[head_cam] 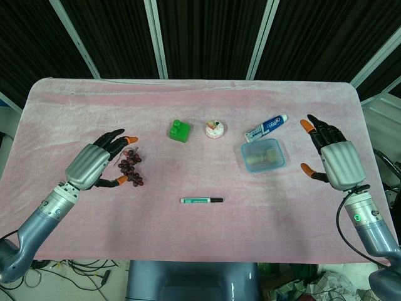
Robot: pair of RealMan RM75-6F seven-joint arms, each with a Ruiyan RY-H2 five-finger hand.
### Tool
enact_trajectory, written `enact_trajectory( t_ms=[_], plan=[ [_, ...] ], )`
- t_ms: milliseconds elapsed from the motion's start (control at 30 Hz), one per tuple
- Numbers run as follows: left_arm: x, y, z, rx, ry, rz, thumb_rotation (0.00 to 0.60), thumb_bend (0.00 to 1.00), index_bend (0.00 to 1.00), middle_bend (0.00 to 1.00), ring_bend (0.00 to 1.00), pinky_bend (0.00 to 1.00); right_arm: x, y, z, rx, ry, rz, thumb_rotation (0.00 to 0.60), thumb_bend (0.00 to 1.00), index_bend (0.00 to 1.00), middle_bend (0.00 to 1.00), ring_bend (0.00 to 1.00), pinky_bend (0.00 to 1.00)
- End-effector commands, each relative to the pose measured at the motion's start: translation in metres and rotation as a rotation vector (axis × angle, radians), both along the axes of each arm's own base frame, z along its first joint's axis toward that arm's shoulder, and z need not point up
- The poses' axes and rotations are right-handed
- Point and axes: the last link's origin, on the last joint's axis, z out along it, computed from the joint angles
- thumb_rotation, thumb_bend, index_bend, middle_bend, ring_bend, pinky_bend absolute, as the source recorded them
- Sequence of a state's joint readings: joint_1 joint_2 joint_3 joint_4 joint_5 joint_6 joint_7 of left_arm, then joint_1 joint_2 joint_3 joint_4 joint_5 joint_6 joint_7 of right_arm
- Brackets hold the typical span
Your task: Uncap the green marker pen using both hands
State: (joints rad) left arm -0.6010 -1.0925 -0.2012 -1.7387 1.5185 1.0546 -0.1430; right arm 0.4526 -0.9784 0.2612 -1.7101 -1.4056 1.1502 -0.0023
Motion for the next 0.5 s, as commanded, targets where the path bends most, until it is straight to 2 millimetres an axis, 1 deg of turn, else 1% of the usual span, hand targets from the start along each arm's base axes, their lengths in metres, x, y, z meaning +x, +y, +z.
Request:
enact_trajectory(
  t_ms=[33, 133, 333, 500],
  plan=[
    [-0.0018, -0.0003, -0.0026, -0.005, -0.016, 0.007, 0.6, 0.24, 0.12, 0.17, 0.02, 0.13, -0.0025, 0.0004, -0.0018, 0.005, 0.002, -0.002, 0.6, 0.14, 0.06, 0.02, 0.1, 0.18],
    [-0.0039, 0.0009, -0.0057, -0.018, -0.019, 0.017, 0.6, 0.24, 0.12, 0.17, 0.02, 0.13, -0.0049, 0.0011, -0.0042, 0.013, 0.005, 0.001, 0.6, 0.14, 0.06, 0.02, 0.1, 0.18],
    [0.0029, -0.0019, -0.0086, -0.015, -0.013, -0.016, 0.6, 0.24, 0.12, 0.17, 0.02, 0.13, -0.0058, 0.0018, -0.0023, 0.006, 0.023, -0.003, 0.6, 0.14, 0.06, 0.03, 0.1, 0.18],
    [0.0043, -0.0026, -0.0102, -0.012, 0.003, -0.017, 0.6, 0.24, 0.16, 0.17, 0.02, 0.13, -0.009, 0.0058, -0.0037, 0.009, 0.007, -0.026, 0.6, 0.14, 0.06, 0.02, 0.1, 0.18]
  ],
)
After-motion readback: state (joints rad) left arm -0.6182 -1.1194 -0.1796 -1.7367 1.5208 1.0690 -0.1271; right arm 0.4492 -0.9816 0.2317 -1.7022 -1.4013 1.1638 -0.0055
